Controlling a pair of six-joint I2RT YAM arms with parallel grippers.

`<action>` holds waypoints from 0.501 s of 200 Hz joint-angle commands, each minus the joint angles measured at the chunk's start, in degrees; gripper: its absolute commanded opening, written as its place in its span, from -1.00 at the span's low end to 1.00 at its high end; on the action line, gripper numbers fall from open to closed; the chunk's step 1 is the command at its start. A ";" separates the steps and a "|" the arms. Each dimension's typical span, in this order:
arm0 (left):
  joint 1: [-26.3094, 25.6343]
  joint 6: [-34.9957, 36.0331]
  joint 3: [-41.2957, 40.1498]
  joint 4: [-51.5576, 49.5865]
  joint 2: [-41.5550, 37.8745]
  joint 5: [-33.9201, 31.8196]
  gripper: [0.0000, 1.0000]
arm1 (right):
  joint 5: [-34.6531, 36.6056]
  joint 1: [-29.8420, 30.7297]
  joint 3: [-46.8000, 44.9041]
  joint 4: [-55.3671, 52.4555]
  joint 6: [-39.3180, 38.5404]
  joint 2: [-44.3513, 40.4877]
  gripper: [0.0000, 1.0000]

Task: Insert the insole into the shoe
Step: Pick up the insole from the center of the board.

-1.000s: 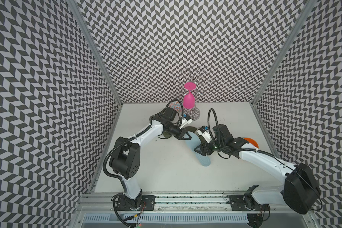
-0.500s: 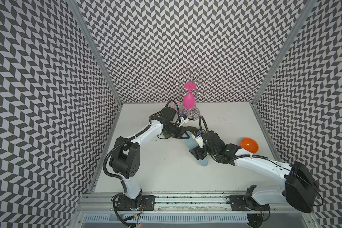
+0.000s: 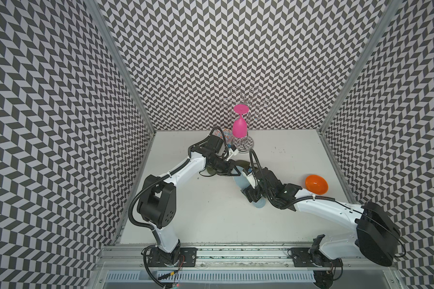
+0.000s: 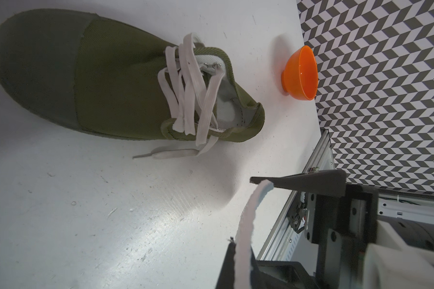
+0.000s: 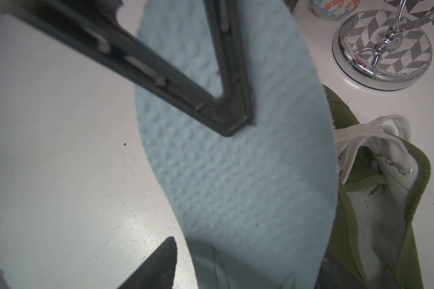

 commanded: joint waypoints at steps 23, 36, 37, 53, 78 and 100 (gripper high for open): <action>-0.29 -3.94 -0.26 0.63 -3.32 -0.23 -1.00 | 5.88 2.30 -0.61 5.58 -0.99 1.60 0.59; -0.33 -4.53 -0.41 0.36 -3.66 -1.02 -1.00 | 6.50 2.61 -1.04 6.69 -0.98 1.69 0.60; -0.31 -4.59 -0.39 0.33 -3.71 -1.01 -1.00 | 6.47 2.65 -1.07 6.75 -0.99 1.73 0.60; -0.29 -4.99 -0.63 0.16 -4.01 -1.27 -1.00 | 6.17 2.88 -1.59 7.83 -0.82 1.74 0.61; -0.50 -4.60 -0.96 -1.11 -4.42 -2.18 -1.00 | 6.33 3.38 -2.59 10.21 -0.39 1.08 0.59; -0.46 -4.40 -1.55 -1.36 -4.98 -2.37 -1.00 | 6.40 3.47 -2.61 10.92 0.00 0.89 0.50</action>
